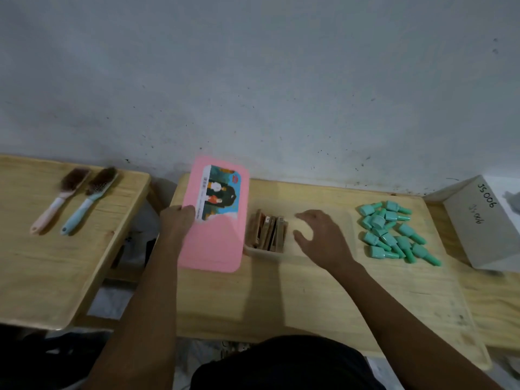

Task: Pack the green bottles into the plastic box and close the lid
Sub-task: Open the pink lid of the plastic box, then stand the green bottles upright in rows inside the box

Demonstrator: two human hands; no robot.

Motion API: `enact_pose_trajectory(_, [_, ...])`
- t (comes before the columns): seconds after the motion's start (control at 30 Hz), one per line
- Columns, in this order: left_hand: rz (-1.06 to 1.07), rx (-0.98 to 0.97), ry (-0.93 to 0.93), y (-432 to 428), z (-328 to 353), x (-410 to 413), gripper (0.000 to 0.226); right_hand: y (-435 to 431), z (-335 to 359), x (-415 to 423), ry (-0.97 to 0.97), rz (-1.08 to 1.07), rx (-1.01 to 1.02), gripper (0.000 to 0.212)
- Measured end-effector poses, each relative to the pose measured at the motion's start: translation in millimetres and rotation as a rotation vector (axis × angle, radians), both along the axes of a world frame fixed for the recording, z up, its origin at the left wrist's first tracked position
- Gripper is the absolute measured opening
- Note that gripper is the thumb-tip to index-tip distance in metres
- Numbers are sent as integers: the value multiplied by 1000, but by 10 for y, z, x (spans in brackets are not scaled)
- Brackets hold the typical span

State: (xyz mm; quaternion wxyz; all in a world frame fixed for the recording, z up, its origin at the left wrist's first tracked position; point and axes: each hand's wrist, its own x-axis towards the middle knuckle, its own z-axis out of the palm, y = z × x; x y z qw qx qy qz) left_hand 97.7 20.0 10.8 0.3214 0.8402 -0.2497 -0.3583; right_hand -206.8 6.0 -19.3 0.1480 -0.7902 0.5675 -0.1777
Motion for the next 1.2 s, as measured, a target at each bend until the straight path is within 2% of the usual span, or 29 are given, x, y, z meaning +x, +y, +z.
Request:
enact_pose_trajectory(0.1, [61, 117, 19, 68, -262, 74, 41, -12, -93, -246, 59, -267, 52, 53])
enact_pose_trajectory(0.2, [68, 150, 52, 93, -393, 138, 40, 37, -144, -461, 92, -451, 180, 65])
enact_pose_trajectory(0.3, [66, 174, -5, 119, -478, 168, 37, 80, -211, -604, -49, -517, 285, 68])
enact_pose_trajectory(0.4, [37, 178, -59, 173, -549, 9, 35, 90, -278, -650, -191, -557, 338, 61])
enact_pose_trajectory(0.5, [-148, 286, -296, 188, -711, -160, 51, 75, -314, -676, -260, -616, 340, 52])
enact_pose_trajectory(0.57, [-238, 188, -360, 172, -778, -320, 56, 51, -327, -705, -286, -626, 326, 49])
enact_pose_trajectory(0.67, [-351, -102, -18, 189, -709, -644, 41, 11, -352, -735, -273, -609, 297, 47])
enact_pose_trajectory(0.73, [-427, -212, 64, 208, -683, -790, 25, -9, -353, -737, -277, -612, 292, 47])
enact_pose_trajectory(0.8, [-422, -257, 35, 190, -684, -847, 23, -20, -335, -736, -285, -613, 295, 47])
enact_pose_trajectory(0.93, [-390, -222, -69, 115, -738, -863, 24, 6, -298, -788, -318, -600, 298, 42])
enact_pose_trajectory(1.07, [-255, -365, -333, 40, -648, -1030, 31, 112, -305, -1001, -313, -649, 245, 33])
enact_pose_trajectory(1.13, [-338, -450, -376, -58, -532, -1243, 27, 196, -335, -1201, -287, -720, 254, 30])
enact_pose_trajectory(1.2, [-515, -538, -385, -158, -436, -1537, 23, 291, -366, -1437, -254, -771, 276, 28])
